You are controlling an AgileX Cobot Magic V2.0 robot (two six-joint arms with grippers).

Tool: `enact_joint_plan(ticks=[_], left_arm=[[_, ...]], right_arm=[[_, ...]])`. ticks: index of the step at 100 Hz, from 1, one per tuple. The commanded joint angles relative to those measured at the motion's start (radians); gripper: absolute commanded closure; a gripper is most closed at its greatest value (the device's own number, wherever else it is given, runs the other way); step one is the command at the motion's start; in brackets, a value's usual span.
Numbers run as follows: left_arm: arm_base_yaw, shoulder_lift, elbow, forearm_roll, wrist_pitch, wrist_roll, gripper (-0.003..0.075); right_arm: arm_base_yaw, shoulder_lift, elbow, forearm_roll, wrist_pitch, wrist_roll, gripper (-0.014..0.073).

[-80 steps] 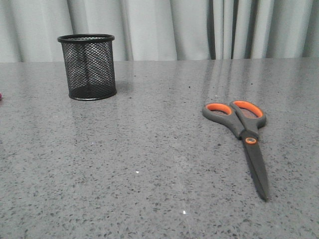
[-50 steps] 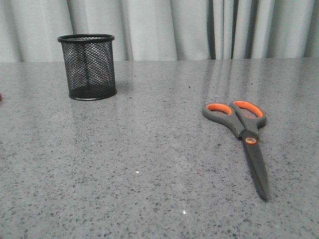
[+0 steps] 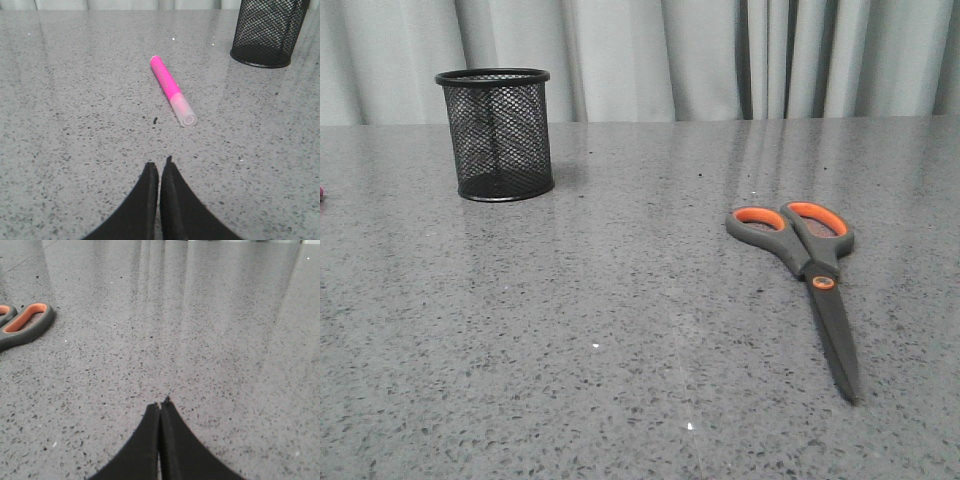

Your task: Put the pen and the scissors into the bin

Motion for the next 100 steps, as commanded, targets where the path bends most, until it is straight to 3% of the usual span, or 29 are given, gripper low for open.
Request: enact_joint_plan(ticks=[1,8,15,23,32,46,56,67,81,88,100], left_arm=[[0.003,-0.029,0.042,0.054,-0.076,-0.002,0.0739],[0.003,-0.029,0.042,0.122,-0.109,-0.002,0.0739],[0.003,-0.029,0.042,0.052,-0.207,-0.005,0.0739],[0.001,-0.029,0.042,-0.213,-0.347,-0.029,0.0739],[0.001,-0.029,0.042,-0.494,-0.499,-0.029,0.0739],[0.001,-0.029,0.030,-0.930,-0.575,-0.029,0.0739],[0.001,-0.029,0.030,-1.114,-0.577,-0.029,0.0739],[0.001,-0.029,0.030,-1.160,-0.565,-0.029,0.0739],[0.001,-0.029,0.017,-1.160,-0.523,-0.029,0.0739],[0.001,-0.025,-0.013,-1.109,-0.471,-0.020,0.0739],[0.001,0.035,-0.123,-0.877,-0.338,0.041,0.0707]], right_arm=[[-0.005,-0.018,0.015,-0.022,-0.129,-0.002,0.0662],[-0.005,-0.018,0.015,0.080,-0.298,0.037,0.0662],[-0.005,-0.018,0.015,0.192,-0.470,0.044,0.0662],[-0.005,-0.018,0.015,0.294,-0.615,0.051,0.0662],[-0.005,-0.018,0.015,0.318,-0.762,0.053,0.0662],[-0.005,-0.018,0.015,0.318,-0.886,0.060,0.0662],[-0.005,-0.018,0.015,0.318,-0.888,0.092,0.0662],[-0.005,-0.018,0.010,0.329,-0.894,0.137,0.0662],[-0.005,-0.018,-0.074,0.545,-0.686,0.143,0.0656],[-0.005,-0.001,-0.137,0.548,-0.564,0.143,0.0652],[-0.005,0.073,-0.243,0.488,-0.393,0.143,0.0650]])
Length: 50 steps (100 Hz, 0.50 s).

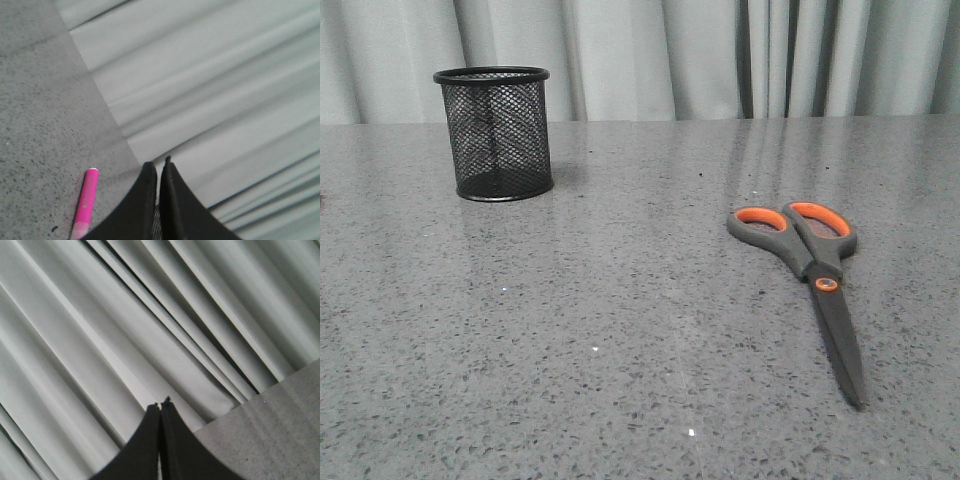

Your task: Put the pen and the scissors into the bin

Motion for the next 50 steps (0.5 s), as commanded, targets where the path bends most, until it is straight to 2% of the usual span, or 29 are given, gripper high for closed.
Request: enact_joint_plan(ticks=[1,5,10,15,20,24,27,34,50], left_arm=[[0.001,0.048,-0.115,0.189,0.103,0.049,0.0695],[0.001,0.085,-0.161,0.264,0.150,0.059,0.0657],[0.001,0.158,-0.231,0.368,0.213,0.076,0.0569],[0.001,0.232,-0.304,0.439,0.276,0.083,0.0478],[0.001,0.325,-0.390,0.507,0.352,0.083,0.0391],[0.001,0.386,-0.445,0.546,0.406,0.083,0.0362],[0.001,0.435,-0.500,0.576,0.449,0.083,0.0360],[0.001,0.555,-0.605,0.645,0.553,0.083,0.0379],[0.001,0.806,-0.817,0.778,0.770,0.064,0.0432]], right_arm=[[-0.005,0.073,-0.110,-0.055,0.079,-0.002,0.0650],[-0.005,0.111,-0.147,-0.092,0.134,-0.004,0.0640],[-0.005,0.160,-0.188,-0.138,0.176,-0.010,0.0601],[-0.003,0.209,-0.228,-0.174,0.215,-0.012,0.0528],[-0.003,0.260,-0.265,-0.195,0.246,-0.012,0.0417],[-0.003,0.305,-0.298,-0.195,0.283,-0.012,0.0347],[-0.003,0.336,-0.321,-0.195,0.316,-0.012,0.0290],[-0.003,0.407,-0.381,-0.195,0.413,-0.021,0.0231],[-0.003,0.515,-0.470,-0.195,0.557,-0.089,0.0235]])
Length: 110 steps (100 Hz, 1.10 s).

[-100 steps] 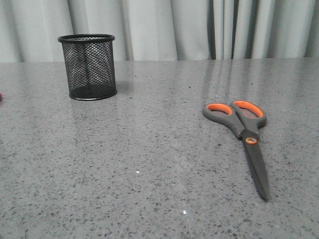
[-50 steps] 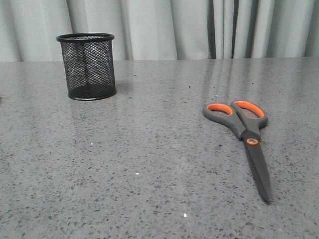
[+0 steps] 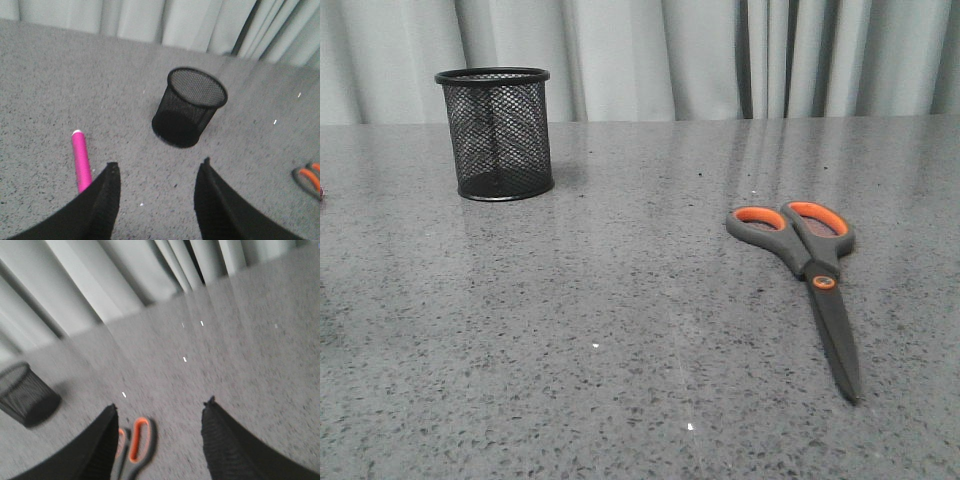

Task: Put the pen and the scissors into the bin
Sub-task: 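Close the left gripper on the pink marker and lift it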

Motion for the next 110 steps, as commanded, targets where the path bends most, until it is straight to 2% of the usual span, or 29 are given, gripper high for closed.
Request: enact_joint_plan(ticks=[1,12,22,40,68,110], left_arm=[[0.001,0.135,-0.139,0.064,0.080,-0.019,0.0433],[0.001,0.290,-0.267,0.147,0.193,-0.105,0.0434],[0.001,0.420,-0.357,0.174,0.279,-0.109,0.0434],[-0.001,0.611,-0.461,0.176,0.344,-0.114,0.0434],[-0.001,0.789,-0.477,0.233,0.374,-0.140,0.0434],[-0.001,0.892,-0.480,0.267,0.361,-0.140,0.0444]], right_arm=[[-0.003,0.058,-0.072,-0.013,0.009,-0.042,0.0235],[-0.003,0.070,-0.083,0.002,0.020,-0.042,0.0235],[-0.003,0.070,-0.083,0.008,0.037,-0.042,0.0235],[-0.003,0.070,-0.083,0.008,0.088,-0.042,0.0235],[-0.003,0.070,-0.083,0.008,0.104,-0.042,0.0235],[-0.003,0.070,-0.083,0.011,0.092,-0.042,0.0235]])
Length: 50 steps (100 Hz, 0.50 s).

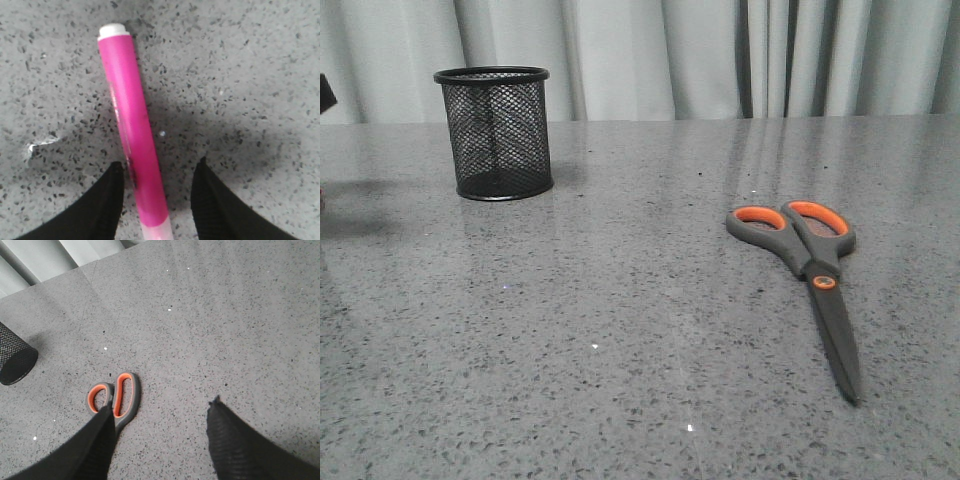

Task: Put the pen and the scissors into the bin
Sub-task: 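Close the left gripper on the pink marker and lift it, then carry the upright pink marker with the left gripper above the mesh cup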

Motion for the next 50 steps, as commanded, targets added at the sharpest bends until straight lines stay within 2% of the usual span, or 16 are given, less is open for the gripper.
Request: enact_joint_plan(ticks=[1,14,29,39,50], left_arm=[[-0.001,-0.019,-0.032,-0.003,-0.024,-0.010,0.0449],[-0.001,0.012,-0.032,-0.001,-0.020,-0.010,0.0541],[-0.001,0.029,-0.032,-0.004,-0.026,0.016,0.0737],[-0.001,0.010,-0.036,-0.026,-0.071,0.036,0.0739],[-0.001,-0.060,-0.038,-0.119,-0.226,0.053,0.0739]], right_arm=[[-0.003,0.009,-0.037,0.005,-0.077,-0.012,0.0235],[-0.003,0.009,-0.037,0.012,-0.082,-0.012,0.0235],[-0.003,0.009,-0.037,0.017,-0.089,-0.012,0.0235],[-0.003,0.009,-0.037,0.018,-0.091,-0.012,0.0235],[-0.003,0.009,-0.037,0.021,-0.095,-0.012,0.0235]])
